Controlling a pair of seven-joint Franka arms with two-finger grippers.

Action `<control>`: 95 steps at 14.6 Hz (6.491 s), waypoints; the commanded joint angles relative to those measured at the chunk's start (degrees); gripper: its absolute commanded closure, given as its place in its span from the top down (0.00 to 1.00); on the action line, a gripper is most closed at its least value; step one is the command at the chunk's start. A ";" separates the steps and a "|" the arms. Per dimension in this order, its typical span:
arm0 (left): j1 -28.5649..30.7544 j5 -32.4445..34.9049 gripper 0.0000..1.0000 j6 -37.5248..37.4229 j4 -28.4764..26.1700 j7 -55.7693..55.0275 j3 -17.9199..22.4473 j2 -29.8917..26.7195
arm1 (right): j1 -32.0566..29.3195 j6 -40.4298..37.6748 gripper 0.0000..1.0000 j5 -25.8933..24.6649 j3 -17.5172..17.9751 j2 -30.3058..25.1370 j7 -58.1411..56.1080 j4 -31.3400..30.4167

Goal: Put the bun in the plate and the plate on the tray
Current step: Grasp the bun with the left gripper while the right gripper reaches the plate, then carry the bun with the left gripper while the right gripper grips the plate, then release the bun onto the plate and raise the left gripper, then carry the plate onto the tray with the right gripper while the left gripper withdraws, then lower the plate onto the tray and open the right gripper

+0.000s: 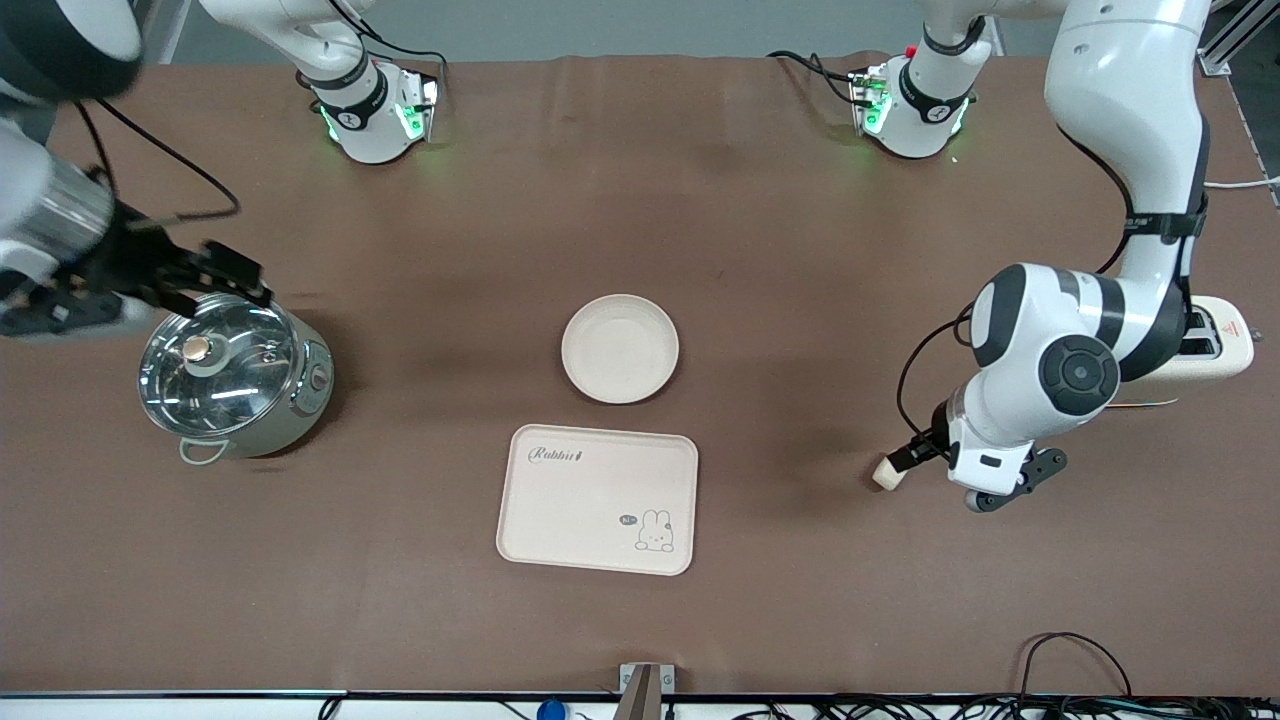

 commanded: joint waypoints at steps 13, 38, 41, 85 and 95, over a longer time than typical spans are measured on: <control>0.37 0.73 0.47 16.48 -3.28 -12.96 -0.11 9.05 | 17.58 30.17 1.00 27.13 0.84 21.52 7.27 -10.76; -31.10 0.37 1.00 14.90 3.66 -52.34 -6.17 9.32 | 26.37 41.26 0.54 49.65 1.02 28.47 -18.05 -18.77; -30.84 0.37 1.00 14.19 6.47 -52.34 -6.17 8.53 | 26.37 41.26 0.49 49.84 1.02 28.73 -17.97 -18.32; 10.91 -0.42 1.00 -36.96 4.55 38.28 -3.80 -34.19 | 10.46 19.47 0.00 34.02 0.67 57.99 1.45 36.15; 10.91 -0.33 1.00 -36.96 5.16 38.28 -3.80 -33.31 | 10.64 18.07 0.64 31.56 0.67 59.85 4.27 38.54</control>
